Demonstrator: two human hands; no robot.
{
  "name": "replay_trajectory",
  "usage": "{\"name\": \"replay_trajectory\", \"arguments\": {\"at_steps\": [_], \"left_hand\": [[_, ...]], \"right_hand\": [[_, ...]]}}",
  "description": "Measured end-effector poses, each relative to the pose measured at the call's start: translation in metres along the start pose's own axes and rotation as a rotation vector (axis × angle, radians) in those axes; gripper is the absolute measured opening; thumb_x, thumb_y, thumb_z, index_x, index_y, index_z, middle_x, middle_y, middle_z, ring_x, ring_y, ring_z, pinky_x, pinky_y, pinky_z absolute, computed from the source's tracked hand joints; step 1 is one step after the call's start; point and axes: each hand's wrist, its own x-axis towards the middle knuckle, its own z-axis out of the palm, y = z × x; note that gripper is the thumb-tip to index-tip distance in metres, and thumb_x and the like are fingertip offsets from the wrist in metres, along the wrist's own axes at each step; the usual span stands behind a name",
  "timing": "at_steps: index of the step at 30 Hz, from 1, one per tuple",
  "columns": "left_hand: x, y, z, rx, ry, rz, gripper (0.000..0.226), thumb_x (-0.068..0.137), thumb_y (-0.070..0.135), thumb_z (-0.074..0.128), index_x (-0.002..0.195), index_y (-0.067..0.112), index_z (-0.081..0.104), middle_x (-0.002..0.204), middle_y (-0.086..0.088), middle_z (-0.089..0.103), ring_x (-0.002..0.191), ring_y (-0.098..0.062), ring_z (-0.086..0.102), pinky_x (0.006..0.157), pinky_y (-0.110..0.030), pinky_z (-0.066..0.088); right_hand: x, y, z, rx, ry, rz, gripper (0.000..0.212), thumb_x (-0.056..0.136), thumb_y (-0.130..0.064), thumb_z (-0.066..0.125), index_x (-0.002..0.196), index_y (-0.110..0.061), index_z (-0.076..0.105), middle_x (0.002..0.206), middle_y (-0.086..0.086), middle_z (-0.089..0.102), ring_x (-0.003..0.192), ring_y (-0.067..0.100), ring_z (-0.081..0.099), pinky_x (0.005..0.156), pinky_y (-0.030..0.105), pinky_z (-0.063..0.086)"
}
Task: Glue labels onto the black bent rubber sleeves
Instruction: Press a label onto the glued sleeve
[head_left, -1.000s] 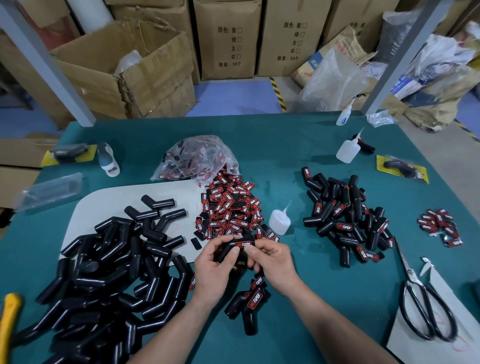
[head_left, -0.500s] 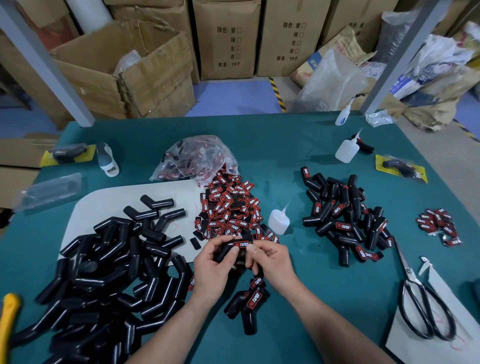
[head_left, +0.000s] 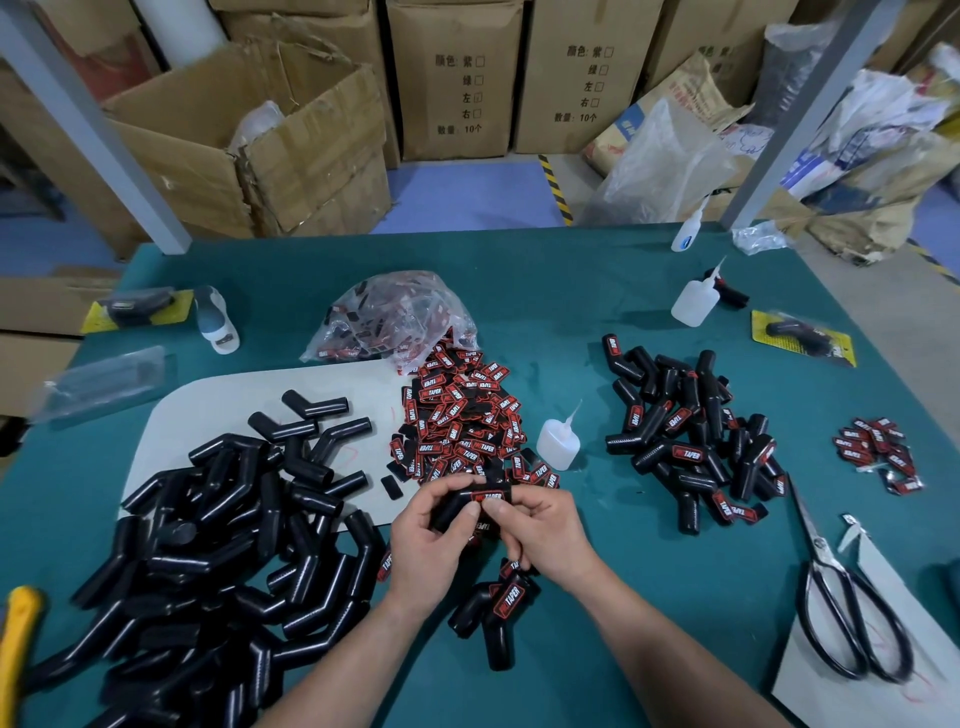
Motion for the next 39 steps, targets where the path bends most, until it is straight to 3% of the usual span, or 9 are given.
{"name": "replay_trajectory", "arguments": {"at_steps": [3,7,11,16,25,31,36,39], "left_hand": [[-0.0023,0.0007,-0.0001,0.001,-0.018,0.031,0.026,0.087,0.003,0.068,0.11,0.014,0.07,0.115,-0.004,0.076,0.11,-0.019,0.071,0.096,-0.023,0.053],[-0.0028,0.0015,0.0015,-0.013,-0.019,0.016,0.024,0.086,0.019,0.072,0.11,0.017,0.071,0.114,-0.002,0.076,0.111,-0.018,0.071,0.097,-0.023,0.052],[-0.0027,0.0009,0.0028,-0.013,-0.014,0.014,0.026,0.085,0.003,0.068,0.108,0.016,0.071,0.113,0.002,0.077,0.107,-0.013,0.072,0.094,-0.019,0.052],[-0.0012,0.0015,0.0025,-0.054,-0.018,0.024,0.023,0.085,0.0,0.066,0.106,0.007,0.068,0.114,-0.004,0.076,0.106,-0.016,0.072,0.093,-0.021,0.053],[-0.0011,-0.0002,0.0014,-0.068,-0.012,0.033,0.018,0.087,0.001,0.066,0.104,0.005,0.067,0.112,-0.008,0.076,0.105,-0.019,0.072,0.093,-0.023,0.054],[0.0003,-0.0021,0.0011,-0.077,-0.01,0.03,0.014,0.087,0.003,0.068,0.101,0.006,0.068,0.109,-0.008,0.076,0.104,-0.018,0.072,0.092,-0.023,0.054],[0.0003,-0.0004,0.0003,-0.119,-0.001,0.031,0.02,0.086,0.021,0.071,0.099,0.005,0.068,0.109,-0.012,0.076,0.104,-0.022,0.072,0.093,-0.025,0.054],[0.0017,-0.0014,0.0001,-0.146,-0.013,0.023,0.012,0.086,0.01,0.07,0.095,0.003,0.067,0.106,-0.015,0.075,0.102,-0.023,0.071,0.092,-0.025,0.054]], "right_hand": [[-0.0016,-0.0022,0.0,0.015,-0.015,0.0,0.028,0.087,-0.038,0.07,0.08,-0.012,0.073,0.045,0.007,0.057,0.031,0.012,0.043,0.035,0.018,0.035],[-0.0019,-0.0024,-0.0014,0.016,-0.004,-0.005,0.04,0.088,-0.037,0.07,0.08,0.003,0.067,0.044,0.006,0.056,0.031,0.012,0.043,0.036,0.018,0.035],[-0.002,-0.0014,-0.0002,0.02,0.0,-0.021,0.047,0.088,-0.037,0.069,0.08,0.009,0.064,0.042,0.002,0.053,0.03,0.011,0.042,0.036,0.018,0.035],[-0.0031,0.0003,0.0007,0.033,0.004,-0.033,0.055,0.089,-0.037,0.069,0.082,0.017,0.06,0.041,0.002,0.052,0.03,0.01,0.042,0.037,0.018,0.035],[-0.0035,0.0,0.0018,0.034,-0.004,-0.055,0.048,0.092,-0.037,0.07,0.077,0.008,0.063,0.043,0.002,0.053,0.032,0.011,0.043,0.039,0.019,0.037],[-0.0049,-0.0018,0.0019,0.017,-0.014,-0.077,0.05,0.092,-0.035,0.069,0.078,0.013,0.063,0.043,0.001,0.053,0.034,0.01,0.043,0.04,0.02,0.037],[-0.0055,-0.0032,0.0022,0.003,-0.022,-0.076,0.046,0.093,-0.031,0.07,0.069,0.007,0.061,0.043,0.003,0.054,0.034,0.012,0.044,0.04,0.022,0.038],[-0.0058,-0.0021,0.0035,-0.029,-0.018,-0.071,0.045,0.092,-0.031,0.07,0.063,0.001,0.058,0.043,0.001,0.054,0.034,0.012,0.044,0.04,0.022,0.039]]}}
